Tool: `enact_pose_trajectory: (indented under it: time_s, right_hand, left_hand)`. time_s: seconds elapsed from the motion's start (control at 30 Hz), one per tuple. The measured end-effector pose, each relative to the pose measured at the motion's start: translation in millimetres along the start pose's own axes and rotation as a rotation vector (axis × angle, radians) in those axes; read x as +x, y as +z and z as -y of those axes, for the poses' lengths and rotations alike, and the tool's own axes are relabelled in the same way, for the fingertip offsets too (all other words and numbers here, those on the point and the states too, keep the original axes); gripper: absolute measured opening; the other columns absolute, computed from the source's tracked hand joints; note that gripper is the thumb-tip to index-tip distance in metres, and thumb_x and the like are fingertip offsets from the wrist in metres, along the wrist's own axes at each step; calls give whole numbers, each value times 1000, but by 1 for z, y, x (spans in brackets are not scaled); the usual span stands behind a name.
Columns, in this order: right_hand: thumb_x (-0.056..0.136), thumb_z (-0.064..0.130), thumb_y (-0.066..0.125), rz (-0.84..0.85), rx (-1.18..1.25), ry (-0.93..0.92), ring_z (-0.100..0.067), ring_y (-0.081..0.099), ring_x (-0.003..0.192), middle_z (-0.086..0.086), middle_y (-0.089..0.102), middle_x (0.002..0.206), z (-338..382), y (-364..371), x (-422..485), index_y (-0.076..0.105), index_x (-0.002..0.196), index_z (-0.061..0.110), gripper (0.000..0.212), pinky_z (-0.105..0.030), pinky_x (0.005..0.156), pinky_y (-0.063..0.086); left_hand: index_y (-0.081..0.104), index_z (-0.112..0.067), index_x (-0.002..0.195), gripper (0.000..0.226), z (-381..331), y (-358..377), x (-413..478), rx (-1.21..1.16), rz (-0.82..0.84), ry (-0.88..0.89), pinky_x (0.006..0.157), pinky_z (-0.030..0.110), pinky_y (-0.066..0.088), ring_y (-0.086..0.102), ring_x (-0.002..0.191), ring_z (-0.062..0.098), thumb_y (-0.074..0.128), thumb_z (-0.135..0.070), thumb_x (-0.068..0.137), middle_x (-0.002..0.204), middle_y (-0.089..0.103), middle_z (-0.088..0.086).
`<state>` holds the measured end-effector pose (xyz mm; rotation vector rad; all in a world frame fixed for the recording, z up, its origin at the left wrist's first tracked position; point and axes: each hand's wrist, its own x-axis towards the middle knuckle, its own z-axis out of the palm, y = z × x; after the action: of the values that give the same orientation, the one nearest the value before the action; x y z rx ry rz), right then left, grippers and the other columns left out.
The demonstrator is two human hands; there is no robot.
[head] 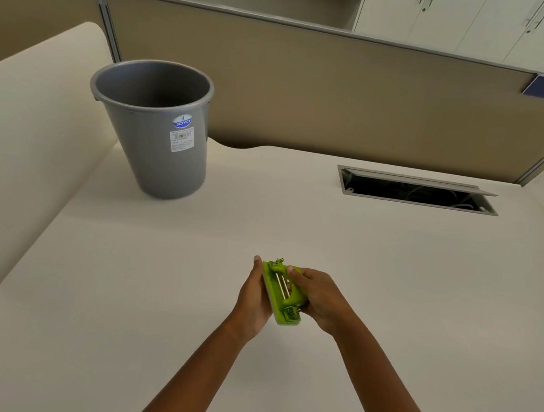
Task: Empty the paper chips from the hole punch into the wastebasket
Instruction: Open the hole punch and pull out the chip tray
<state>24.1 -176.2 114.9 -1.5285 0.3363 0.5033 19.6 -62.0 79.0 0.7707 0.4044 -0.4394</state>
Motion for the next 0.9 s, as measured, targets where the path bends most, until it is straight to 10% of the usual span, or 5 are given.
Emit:
enact_pose_trajectory:
  time_s: [0.37,0.63,0.9]
  right_hand:
    - [90,16,54,-56,-257,-122,-24,54,79,-15,58,84,7,19,-5,60,100,-13,32,-35,76,46]
    - [90,16,54,-73,-269,-131,-24,52,78,-5,55,70,11,19,-6,57,65,14,26,-35,75,44]
    - [91,13,53,-58,-258,-122,-21,53,73,-6,55,71,14,19,-9,58,69,10,23,-33,71,46]
  left_hand:
    - [64,-11,89,51,-1,-8,2,-109,-48,-84,57,29,57,70,59,21,29,-48,95,66,73,10]
    - [76,-14,53,71,-6,-8,5,-123,-21,-98,52,26,57,70,50,18,26,-41,97,58,73,7]
    - [63,-10,85,45,-9,-6,3,-84,-37,-119,63,30,52,67,61,22,27,-35,96,61,71,9]
